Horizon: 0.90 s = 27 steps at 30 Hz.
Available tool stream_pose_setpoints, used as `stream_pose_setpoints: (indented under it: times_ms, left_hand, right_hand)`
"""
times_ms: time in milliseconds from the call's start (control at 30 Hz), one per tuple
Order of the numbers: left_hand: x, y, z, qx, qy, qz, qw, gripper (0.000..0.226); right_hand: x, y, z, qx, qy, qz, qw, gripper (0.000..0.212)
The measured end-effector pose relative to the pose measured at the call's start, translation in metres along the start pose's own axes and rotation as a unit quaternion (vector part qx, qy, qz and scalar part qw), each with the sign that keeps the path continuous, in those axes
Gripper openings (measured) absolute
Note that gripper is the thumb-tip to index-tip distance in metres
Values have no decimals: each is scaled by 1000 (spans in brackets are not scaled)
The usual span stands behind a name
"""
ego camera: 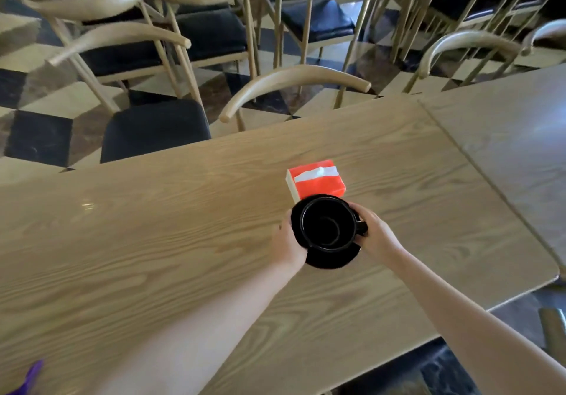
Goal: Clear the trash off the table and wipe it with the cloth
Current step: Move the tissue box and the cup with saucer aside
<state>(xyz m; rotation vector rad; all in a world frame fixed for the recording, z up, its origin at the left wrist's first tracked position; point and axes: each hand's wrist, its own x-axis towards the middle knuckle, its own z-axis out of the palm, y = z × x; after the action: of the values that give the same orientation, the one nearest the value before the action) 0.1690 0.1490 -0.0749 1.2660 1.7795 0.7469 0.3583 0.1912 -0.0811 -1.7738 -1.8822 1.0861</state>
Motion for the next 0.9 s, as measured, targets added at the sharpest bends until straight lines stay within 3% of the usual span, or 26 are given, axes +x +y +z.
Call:
stream_pose_setpoints:
  times_ms: [400, 633, 900]
  left_hand:
    - [-5, 0, 35, 21, -23, -72, 997, 83]
    - [-2, 1, 37, 35, -13, -53, 998, 56]
    - [17, 7, 21, 62, -109, -120, 985, 51]
  right_hand:
    - [-1, 37, -11, -21, -18, 16, 999, 64]
    - [1, 37, -15, -12, -35, 29, 999, 64]
    - [14, 4, -46, -138, -184, 55, 972, 63]
